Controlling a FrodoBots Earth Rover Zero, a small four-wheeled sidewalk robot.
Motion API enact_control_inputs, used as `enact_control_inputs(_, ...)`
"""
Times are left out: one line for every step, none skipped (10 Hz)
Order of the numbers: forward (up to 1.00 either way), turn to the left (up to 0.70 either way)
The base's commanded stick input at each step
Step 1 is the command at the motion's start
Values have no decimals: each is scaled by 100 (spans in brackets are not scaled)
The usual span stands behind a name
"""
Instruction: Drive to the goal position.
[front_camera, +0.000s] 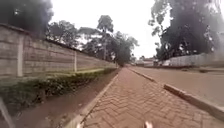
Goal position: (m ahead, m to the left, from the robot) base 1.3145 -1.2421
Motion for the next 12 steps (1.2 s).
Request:
enact_control_inputs(70,-35)
enact_control_inputs(70,-28)
enact_control_inputs(70,-10)
enact_control_inputs(70,0)
enact_control_inputs(70,0)
enact_control_inputs(70,0)
enact_control_inputs(70,0)
enact_control_inputs(70,-2)
enact_control_inputs(70,-19)
enact_control_inputs(70,-35)
enact_control_inputs(70,-35)
enact_control_inputs(70,-35)
